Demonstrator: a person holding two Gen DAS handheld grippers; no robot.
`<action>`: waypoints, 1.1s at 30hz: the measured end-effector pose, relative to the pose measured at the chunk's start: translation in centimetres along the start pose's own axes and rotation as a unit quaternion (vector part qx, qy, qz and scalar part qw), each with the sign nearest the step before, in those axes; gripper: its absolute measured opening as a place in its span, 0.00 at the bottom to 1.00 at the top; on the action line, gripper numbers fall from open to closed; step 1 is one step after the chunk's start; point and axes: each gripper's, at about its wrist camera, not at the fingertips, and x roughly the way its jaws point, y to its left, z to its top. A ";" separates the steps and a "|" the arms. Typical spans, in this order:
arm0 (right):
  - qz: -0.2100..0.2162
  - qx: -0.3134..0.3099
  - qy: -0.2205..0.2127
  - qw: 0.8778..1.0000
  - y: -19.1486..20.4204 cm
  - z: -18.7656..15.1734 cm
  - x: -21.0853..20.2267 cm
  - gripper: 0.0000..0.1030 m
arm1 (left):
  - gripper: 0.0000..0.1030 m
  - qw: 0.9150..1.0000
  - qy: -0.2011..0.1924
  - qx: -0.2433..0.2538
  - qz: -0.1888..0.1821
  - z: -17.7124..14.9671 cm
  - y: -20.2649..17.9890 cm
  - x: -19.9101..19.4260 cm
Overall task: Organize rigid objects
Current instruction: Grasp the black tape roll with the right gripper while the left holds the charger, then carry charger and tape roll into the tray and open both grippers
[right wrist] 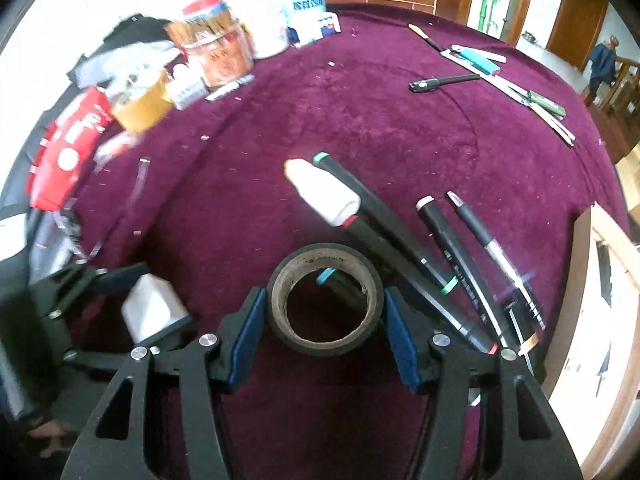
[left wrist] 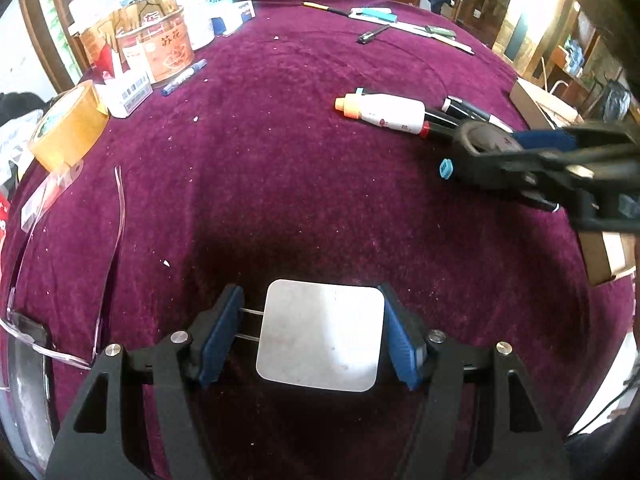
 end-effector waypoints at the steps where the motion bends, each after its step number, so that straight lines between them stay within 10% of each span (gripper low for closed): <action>1: 0.005 -0.001 -0.001 1.000 0.1 -0.2 -0.2 0.52 | 0.64 1.000 0.000 -0.001 0.000 0.0 0.0 0.0; 33: 0.030 0.018 0.010 0.999 -1.0 -6.4 -2.8 0.52 | 0.65 1.000 0.000 0.000 0.009 -1.0 -2.4 -1.8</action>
